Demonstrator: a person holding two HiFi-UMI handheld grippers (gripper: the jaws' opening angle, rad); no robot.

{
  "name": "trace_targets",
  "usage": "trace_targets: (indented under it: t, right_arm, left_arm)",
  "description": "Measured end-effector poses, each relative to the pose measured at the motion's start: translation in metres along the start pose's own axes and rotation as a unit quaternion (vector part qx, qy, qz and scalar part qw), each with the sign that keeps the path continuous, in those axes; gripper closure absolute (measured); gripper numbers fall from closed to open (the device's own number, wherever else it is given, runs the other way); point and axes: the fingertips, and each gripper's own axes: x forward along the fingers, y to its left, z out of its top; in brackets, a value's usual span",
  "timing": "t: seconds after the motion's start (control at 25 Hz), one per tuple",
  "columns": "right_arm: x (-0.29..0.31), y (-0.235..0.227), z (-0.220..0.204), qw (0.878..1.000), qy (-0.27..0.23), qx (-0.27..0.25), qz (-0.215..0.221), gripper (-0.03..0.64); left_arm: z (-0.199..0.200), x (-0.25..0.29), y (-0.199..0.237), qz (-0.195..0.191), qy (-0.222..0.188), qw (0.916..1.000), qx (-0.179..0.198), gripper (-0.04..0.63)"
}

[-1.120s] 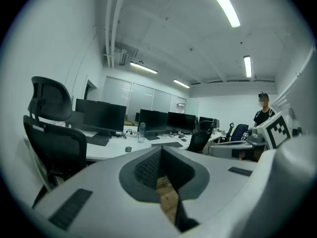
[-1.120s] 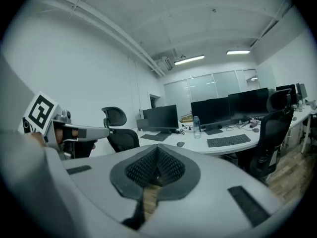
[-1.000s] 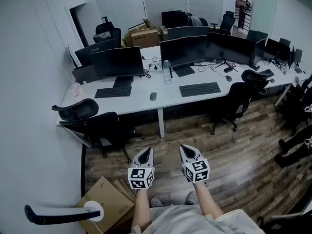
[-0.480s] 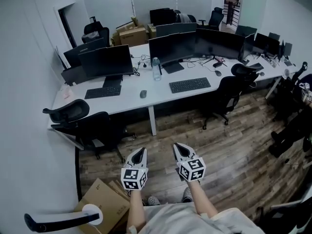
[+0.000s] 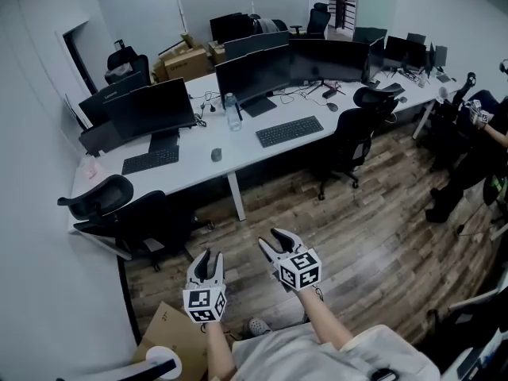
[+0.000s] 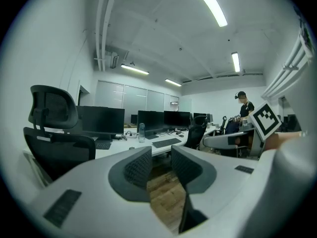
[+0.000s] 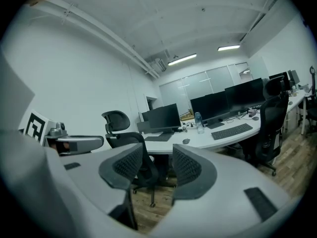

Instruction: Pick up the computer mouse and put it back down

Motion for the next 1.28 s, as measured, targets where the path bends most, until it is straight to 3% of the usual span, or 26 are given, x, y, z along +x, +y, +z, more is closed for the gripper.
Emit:
trace_targets:
  t: [0.12, 0.28, 0.52, 0.68, 0.96, 1.28]
  right_arm:
    - [0.011, 0.021, -0.011, 1.0, 0.011, 0.014, 0.016, 0.407]
    - [0.024, 0.048, -0.023, 0.999, 0.022, 0.015, 0.031, 0.381]
    - [0.031, 0.064, -0.049, 0.998, 0.051, 0.008, 0.032, 0.354]
    - [0.031, 0.056, -0.065, 0.997, 0.075, -0.007, 0.03, 0.355]
    - [0.052, 0.023, -0.069, 0.996, 0.087, -0.009, 0.031, 0.354]
    - [0.105, -0.052, -0.025, 0.998, 0.059, 0.005, 0.038, 0.383]
  left_arm:
    - [-0.008, -0.018, 0.02, 0.012, -0.003, 0.9999, -0.002, 0.433]
    - [-0.007, -0.039, 0.045, 0.028, -0.031, 0.999, -0.016, 0.429]
    - [-0.027, -0.048, 0.061, 0.029, -0.028, 0.9981, -0.047, 0.4]
    - [-0.049, -0.034, 0.052, 0.01, -0.011, 0.9968, -0.078, 0.4]
    - [-0.066, 0.01, 0.046, -0.006, 0.015, 0.9962, -0.085, 0.4]
    - [-0.045, 0.097, 0.066, -0.005, 0.049, 0.9978, -0.045, 0.402]
